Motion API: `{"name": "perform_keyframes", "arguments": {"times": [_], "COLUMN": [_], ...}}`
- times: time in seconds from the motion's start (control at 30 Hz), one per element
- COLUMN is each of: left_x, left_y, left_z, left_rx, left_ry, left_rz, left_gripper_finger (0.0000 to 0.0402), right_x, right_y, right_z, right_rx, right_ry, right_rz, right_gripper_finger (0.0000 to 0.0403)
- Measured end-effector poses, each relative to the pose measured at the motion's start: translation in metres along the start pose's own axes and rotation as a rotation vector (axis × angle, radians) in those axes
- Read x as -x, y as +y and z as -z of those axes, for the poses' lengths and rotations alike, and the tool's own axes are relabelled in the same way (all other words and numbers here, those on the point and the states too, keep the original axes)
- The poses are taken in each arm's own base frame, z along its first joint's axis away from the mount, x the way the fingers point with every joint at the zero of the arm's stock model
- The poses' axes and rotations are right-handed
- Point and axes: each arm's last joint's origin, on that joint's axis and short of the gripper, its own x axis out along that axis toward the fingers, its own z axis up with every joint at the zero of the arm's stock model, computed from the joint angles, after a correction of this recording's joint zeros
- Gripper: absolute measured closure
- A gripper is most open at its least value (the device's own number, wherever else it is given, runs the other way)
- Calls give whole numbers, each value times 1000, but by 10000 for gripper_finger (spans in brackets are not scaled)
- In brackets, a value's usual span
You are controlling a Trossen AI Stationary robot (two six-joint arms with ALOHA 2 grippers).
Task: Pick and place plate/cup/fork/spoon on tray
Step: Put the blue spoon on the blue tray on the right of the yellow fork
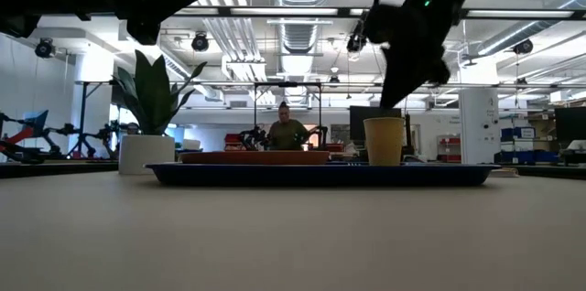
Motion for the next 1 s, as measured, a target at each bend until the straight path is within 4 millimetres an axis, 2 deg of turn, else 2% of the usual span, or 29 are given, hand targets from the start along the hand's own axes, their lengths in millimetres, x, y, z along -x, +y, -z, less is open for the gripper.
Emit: {"name": "perform_keyframes", "arguments": {"times": [0.2, 0.3, 0.47, 0.6, 0.73, 0.8, 1.0], "left_x": [0, 0, 0, 0, 0, 0, 0], "left_y": [0, 0, 0, 0, 0, 0, 0], "left_z": [0, 0, 0, 0, 0, 0, 0], "left_rx": [0, 0, 0, 0, 0, 0, 0], "left_ry": [0, -1, 0, 0, 0, 0, 0], "left_rz": [0, 0, 0, 0, 0, 0, 0], "left_gripper_finger": [288, 288, 288, 288, 288, 288, 288], "right_x": [25, 27, 20, 13, 15, 15, 13], "right_y": [6, 5, 1, -12, -33, -41, -40], "right_z": [22, 39, 74, 106, 132, 138, 138], "right_rx": [-135, -223, -353, -427, -470, -483, -481], "right_ry": [43, 122, 337, 526, 676, 694, 666], "right_rz": [-9, 20, 63, 168, 390, 460, 474], "right_gripper_finger": [394, 394, 394, 394, 394, 394, 394]}}
